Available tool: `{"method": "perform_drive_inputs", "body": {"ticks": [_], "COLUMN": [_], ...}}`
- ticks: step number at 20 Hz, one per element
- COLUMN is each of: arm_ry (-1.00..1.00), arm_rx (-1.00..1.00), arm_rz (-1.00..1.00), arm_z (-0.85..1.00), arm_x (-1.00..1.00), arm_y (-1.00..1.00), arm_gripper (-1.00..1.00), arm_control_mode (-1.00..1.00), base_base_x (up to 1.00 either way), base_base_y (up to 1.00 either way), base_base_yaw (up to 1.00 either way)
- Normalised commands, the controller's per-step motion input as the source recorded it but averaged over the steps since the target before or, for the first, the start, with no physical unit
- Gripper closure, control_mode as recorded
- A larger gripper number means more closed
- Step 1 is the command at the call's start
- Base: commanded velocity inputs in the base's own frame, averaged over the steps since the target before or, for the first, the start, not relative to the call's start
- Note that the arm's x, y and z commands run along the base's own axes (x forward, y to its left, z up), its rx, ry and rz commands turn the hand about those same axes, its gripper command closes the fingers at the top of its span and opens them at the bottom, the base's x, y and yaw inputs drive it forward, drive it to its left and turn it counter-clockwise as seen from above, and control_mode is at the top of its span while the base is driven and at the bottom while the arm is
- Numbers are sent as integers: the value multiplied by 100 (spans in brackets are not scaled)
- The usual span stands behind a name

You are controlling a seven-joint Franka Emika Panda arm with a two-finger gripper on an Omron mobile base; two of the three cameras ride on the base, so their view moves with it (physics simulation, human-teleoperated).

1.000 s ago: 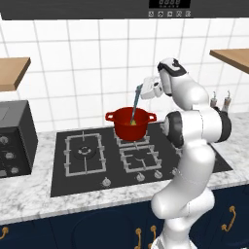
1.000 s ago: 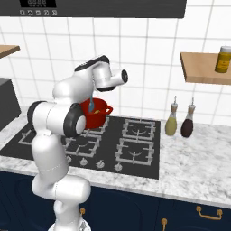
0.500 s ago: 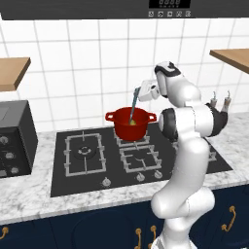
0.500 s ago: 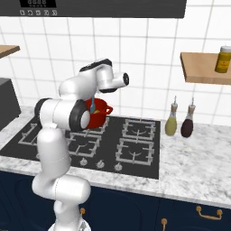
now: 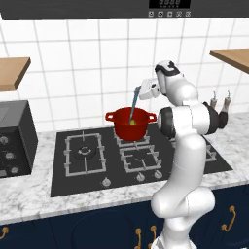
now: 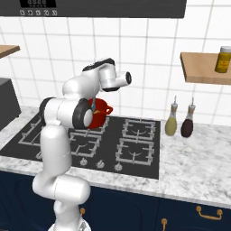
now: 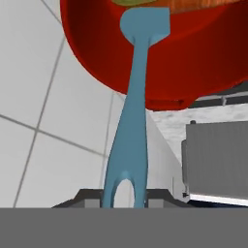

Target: Put the carrot and cucumber in the pot. Retrieve the spatula and lightly stir the vegetables in the pot.

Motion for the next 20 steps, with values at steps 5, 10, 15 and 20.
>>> {"method": "perform_drive_inputs", "body": {"ticks": [5, 10, 15, 20], "arm_ry": [0, 0, 0, 0], "arm_rx": [-2, -11, -20, -9], "arm_rz": [0, -1, 0, 0], "arm_z": [-15, -10, -7, 0], "arm_x": [0, -13, -10, -9], "arm_y": [-17, -19, -6, 0], "arm_gripper": [100, 100, 100, 100], "arm_control_mode": [-100, -100, -100, -100], "base_base_x": [0, 0, 0, 0], "base_base_y": [0, 0, 0, 0], "base_base_yaw": [0, 0, 0, 0]}}
